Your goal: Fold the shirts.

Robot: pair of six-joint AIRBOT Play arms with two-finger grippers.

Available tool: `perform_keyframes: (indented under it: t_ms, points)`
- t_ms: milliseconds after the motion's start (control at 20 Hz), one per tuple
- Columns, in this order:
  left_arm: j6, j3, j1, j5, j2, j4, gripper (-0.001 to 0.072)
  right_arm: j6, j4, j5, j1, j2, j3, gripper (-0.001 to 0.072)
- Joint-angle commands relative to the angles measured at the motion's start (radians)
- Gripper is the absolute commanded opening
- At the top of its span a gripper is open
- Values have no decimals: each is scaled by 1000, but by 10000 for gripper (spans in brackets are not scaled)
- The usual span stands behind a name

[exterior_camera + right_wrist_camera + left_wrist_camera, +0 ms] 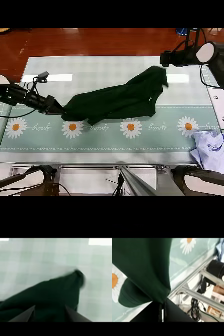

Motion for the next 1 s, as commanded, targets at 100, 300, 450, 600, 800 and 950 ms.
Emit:
perform_keyframes:
  t_ms: [100, 300, 450, 600, 800, 950]
  points:
    - [17, -34, -1, -3, -2, 0, 29, -31, -185, 347, -89, 85, -63, 433]
    - [17, -34, -1, -3, -2, 0, 29, -178, 243, 312, -237, 171, -375, 514]
    - [16, -34, -1, -3, -2, 0, 29, -350, 487, 262, -258, 200, -593, 556]
    - [16, -34, -1, -3, -2, 0, 29, -404, 631, 138, -257, 197, -736, 562]
    - [12, -33, -2, -4, -2, 0, 29, -506, 799, 62, -257, 197, -851, 563]
    - [5, -33, -2, -4, -2, -1, 29, -571, 917, -21, -235, 196, -871, 562]
